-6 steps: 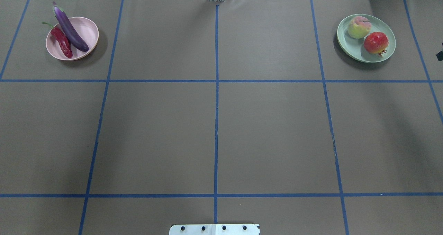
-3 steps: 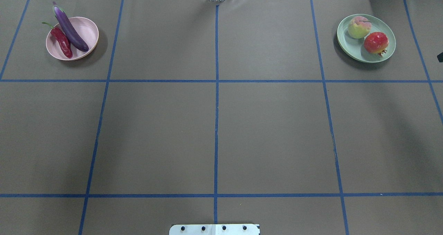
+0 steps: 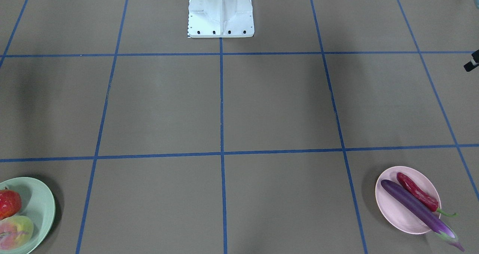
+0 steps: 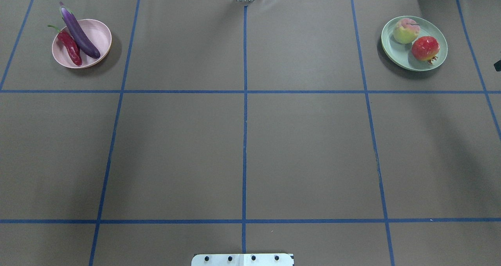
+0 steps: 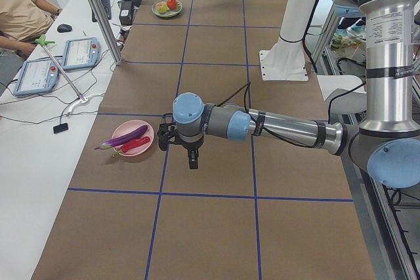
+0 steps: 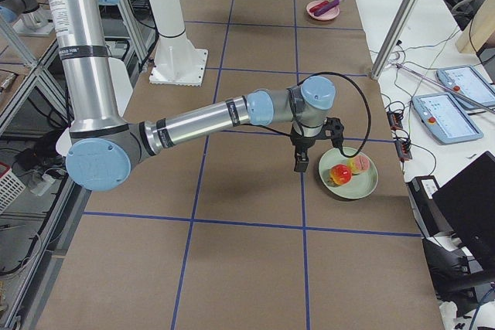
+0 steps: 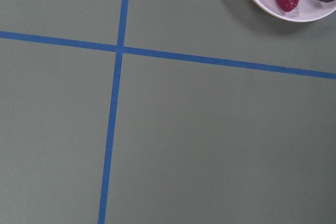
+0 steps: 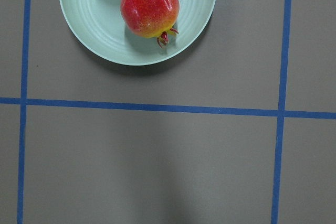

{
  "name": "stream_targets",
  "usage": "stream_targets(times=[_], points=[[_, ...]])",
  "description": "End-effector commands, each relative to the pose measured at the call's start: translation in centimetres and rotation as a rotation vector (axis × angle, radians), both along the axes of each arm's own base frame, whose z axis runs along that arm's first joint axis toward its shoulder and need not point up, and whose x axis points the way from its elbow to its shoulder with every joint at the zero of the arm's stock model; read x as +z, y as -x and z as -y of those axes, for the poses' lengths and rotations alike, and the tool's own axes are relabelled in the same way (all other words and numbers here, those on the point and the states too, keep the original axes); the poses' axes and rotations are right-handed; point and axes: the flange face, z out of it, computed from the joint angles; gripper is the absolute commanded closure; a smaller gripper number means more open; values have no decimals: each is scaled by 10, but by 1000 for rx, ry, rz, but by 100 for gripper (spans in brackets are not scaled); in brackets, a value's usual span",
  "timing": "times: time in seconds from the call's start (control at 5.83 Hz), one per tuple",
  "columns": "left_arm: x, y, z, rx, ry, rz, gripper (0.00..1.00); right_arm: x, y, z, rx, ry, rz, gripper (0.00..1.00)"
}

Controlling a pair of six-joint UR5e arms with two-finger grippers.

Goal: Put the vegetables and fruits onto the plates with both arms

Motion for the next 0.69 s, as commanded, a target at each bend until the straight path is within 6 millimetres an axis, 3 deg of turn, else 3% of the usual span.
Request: stream_targets(times=[0.0,0.51], points=[[2,0,1,5,-2,2,0,-2,3,0,3,7,10,0],[-4,-2,11,7,-18,1,0,-3,16,4,-21,4,6,0]])
